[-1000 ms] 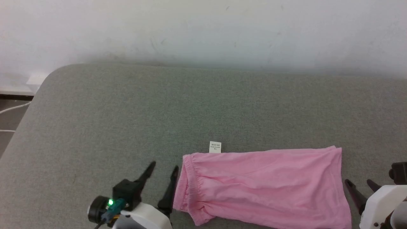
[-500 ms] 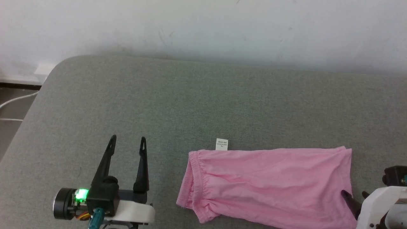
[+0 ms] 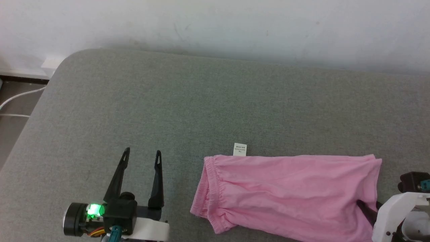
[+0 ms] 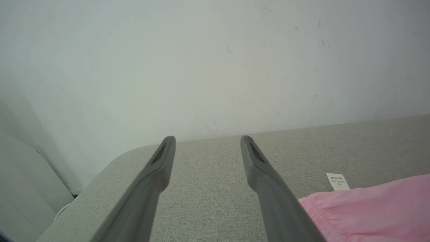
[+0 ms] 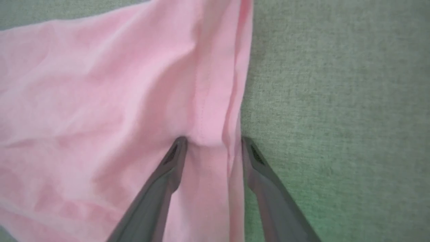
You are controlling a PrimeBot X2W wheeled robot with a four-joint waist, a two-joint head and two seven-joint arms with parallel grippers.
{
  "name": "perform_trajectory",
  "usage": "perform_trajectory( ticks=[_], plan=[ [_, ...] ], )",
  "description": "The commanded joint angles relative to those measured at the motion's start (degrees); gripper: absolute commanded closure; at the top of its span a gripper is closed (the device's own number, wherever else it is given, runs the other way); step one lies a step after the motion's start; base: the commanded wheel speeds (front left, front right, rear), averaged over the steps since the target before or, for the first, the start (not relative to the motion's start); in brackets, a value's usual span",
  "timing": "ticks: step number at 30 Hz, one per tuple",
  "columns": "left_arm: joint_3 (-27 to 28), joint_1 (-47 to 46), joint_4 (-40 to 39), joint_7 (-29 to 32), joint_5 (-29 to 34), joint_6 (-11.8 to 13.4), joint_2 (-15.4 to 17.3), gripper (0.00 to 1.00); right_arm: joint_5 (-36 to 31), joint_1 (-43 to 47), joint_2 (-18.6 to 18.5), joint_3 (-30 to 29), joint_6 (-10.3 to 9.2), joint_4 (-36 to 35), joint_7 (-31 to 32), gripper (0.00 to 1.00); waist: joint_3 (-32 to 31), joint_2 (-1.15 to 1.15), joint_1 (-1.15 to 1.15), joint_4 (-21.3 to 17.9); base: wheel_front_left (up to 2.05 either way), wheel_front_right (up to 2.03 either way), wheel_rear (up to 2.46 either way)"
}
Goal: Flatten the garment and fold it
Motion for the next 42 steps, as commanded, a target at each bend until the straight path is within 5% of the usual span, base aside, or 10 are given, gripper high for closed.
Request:
perform_trajectory(
  ticks=[1,14,23,42],
  plan=[
    [0.3,0.2,0.1,-0.3,0.3,-0.3,-0.3,0.00,0.6,0.6,1.6,1.9,0.05,1.8,0.9,1.00,0.2,0.00,0.00,0.2,0.00,0.00,0.00],
    [2.2,0.9,0.7,-0.3,0.3,-2.6,-1.2,0.00,-1.0,-1.7,-0.7,-7.4,0.05,3.0,-4.4,1.00,-1.5,0.00,0.00,-0.7,0.00,0.00,0.00],
    [2.8,1.4,0.9,-0.3,0.5,-3.7,-2.6,0.00,-3.1,-1.5,-2.2,-13.5,0.05,0.8,-2.7,1.00,-2.4,0.00,0.00,-1.3,0.00,0.00,0.00],
    [4.2,3.5,0.5,-0.3,1.0,-5.6,-3.7,0.00,3.5,3.9,3.1,1.7,0.05,-24.8,9.8,1.00,-5.4,0.00,0.00,1.1,0.00,0.00,0.00]
  ],
)
